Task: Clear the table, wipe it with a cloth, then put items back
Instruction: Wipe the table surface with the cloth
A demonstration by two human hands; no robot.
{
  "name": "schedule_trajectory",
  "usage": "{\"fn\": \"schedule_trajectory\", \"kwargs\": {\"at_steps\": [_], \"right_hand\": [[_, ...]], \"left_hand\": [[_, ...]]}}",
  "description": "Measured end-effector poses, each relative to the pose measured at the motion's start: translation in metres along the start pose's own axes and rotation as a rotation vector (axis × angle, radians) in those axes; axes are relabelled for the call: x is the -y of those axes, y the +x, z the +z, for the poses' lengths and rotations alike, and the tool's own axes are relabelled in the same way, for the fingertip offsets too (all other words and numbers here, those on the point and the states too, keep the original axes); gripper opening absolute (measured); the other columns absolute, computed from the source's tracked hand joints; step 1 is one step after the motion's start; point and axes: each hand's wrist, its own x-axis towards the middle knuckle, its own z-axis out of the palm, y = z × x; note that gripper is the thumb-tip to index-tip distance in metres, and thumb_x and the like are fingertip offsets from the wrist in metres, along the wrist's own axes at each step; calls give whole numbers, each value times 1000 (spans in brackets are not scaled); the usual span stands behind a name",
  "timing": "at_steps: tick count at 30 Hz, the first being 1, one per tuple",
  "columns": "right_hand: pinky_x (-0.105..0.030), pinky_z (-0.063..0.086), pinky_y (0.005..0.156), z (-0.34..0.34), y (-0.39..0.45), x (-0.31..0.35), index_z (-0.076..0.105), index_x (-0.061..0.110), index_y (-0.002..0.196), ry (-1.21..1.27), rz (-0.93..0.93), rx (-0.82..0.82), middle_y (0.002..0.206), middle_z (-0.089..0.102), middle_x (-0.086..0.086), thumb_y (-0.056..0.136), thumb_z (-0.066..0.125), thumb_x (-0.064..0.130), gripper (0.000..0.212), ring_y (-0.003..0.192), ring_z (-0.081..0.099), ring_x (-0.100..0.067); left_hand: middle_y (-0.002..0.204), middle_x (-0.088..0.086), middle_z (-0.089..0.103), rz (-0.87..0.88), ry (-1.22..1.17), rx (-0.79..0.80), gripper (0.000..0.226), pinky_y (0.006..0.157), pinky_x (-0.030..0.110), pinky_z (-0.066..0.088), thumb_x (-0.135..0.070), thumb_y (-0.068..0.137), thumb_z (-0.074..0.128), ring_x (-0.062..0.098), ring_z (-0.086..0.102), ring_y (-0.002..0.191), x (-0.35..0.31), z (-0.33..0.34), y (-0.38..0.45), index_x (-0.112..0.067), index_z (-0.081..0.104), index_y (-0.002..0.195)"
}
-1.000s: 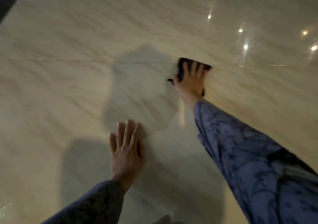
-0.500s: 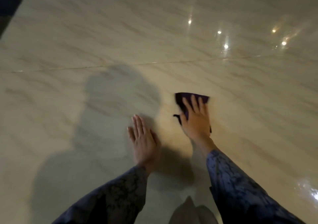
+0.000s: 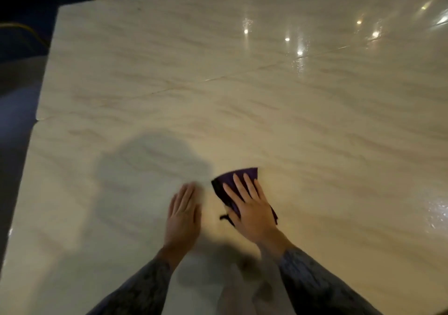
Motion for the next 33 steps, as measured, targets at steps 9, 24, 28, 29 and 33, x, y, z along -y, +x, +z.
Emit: {"fn": "schedule_trajectory", "kwargs": {"at_steps": [9, 24, 28, 29, 33], "right_hand": [[-51, 12, 120, -10, -137, -97, 32, 23, 151, 21, 628, -135, 158, 27, -9, 94, 25, 51, 63, 148, 16, -32], [-55, 8, 119, 15, -1, 72, 28, 27, 152, 82, 264, -46, 162, 15, -9, 92, 38, 50, 65, 149, 5, -35], [-52, 8, 120, 24, -54, 86, 27, 29, 152, 48, 34, -26, 161, 19, -5, 96, 39, 47, 60, 150, 7, -31], [-50, 7, 121, 25, -69, 78, 27, 31, 152, 48, 14, -38, 161, 20, -4, 96, 41, 46, 60, 150, 7, -29], [-50, 11, 120, 20, -116, 5, 33, 32, 150, 71, 73, -95, 160, 24, 0, 90, 47, 43, 63, 150, 12, -27]], "left_hand": [[151, 5, 42, -22, 71, -24, 53, 115, 45, 28, -33, 95, 38, 21, 34, 143, 32, -10, -58, -12, 46, 143], [149, 7, 45, 13, 2, -69, 49, 117, 45, 25, -29, 97, 36, 24, 33, 143, 34, -11, -54, -11, 52, 139], [150, 7, 42, 28, 10, -69, 49, 118, 43, 24, -28, 98, 34, 23, 31, 144, 38, -9, -56, -9, 49, 141], [150, 7, 43, 25, 0, -79, 49, 118, 43, 24, -27, 98, 35, 23, 31, 144, 38, -8, -56, -9, 50, 140], [148, 6, 46, 13, -41, -109, 47, 117, 41, 25, -26, 95, 39, 22, 34, 142, 38, -8, -56, -10, 54, 137]]}}
